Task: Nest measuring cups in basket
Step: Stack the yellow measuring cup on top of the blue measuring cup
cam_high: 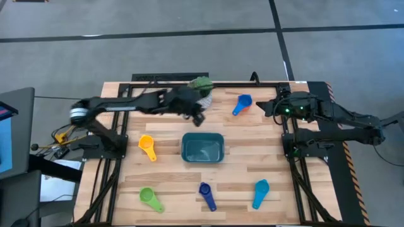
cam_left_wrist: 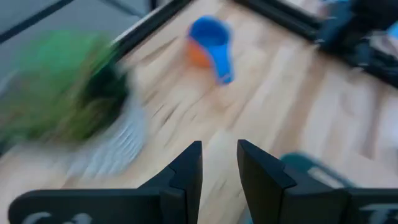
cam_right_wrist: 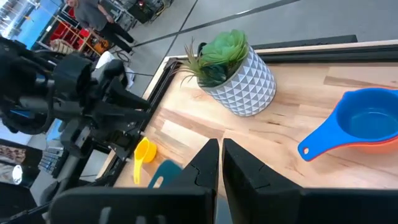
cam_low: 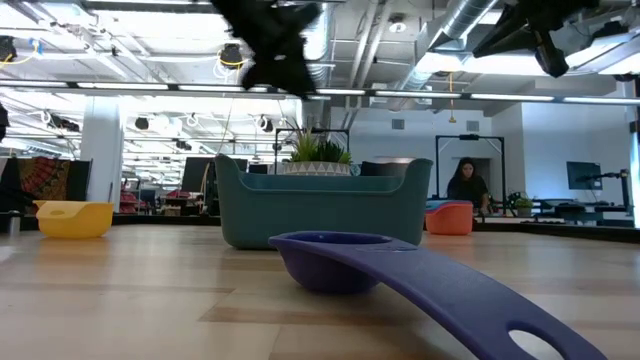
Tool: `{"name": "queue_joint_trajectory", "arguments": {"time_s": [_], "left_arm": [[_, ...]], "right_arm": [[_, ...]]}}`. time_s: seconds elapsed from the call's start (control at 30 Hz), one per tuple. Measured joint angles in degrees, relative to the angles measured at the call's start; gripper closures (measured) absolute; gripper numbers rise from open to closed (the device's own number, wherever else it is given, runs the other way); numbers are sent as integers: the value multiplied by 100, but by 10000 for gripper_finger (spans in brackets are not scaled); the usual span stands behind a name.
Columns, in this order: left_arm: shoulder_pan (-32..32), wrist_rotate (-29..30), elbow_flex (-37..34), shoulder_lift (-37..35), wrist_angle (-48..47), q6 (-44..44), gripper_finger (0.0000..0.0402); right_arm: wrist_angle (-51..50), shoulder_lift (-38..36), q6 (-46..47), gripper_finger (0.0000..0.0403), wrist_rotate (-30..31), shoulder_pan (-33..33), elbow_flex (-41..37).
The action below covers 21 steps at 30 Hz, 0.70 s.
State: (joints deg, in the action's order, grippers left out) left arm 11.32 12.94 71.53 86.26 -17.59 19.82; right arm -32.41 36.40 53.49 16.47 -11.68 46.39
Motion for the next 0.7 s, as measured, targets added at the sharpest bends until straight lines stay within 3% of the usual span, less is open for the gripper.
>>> {"name": "queue_joint_trajectory", "arguments": {"time_s": [0.17, 0.33, 0.5, 0.7], "left_arm": [[-256, 695, -1132, -1165, -461, 905, 313], [-562, 1132, -1711, -1977, -1437, 1884, 313], [-899, 1310, -1998, -2464, -2489, 2751, 313], [-1216, 1298, -2526, -2906, -3028, 3605, 313]], "right_arm": [[64, 121, -5, 356, 20, -63, 0], [239, 342, -7, 356, 13, -168, 0], [670, 612, -219, 351, 11, -166, 0], [1285, 928, -549, 327, -76, -73, 1]]}}
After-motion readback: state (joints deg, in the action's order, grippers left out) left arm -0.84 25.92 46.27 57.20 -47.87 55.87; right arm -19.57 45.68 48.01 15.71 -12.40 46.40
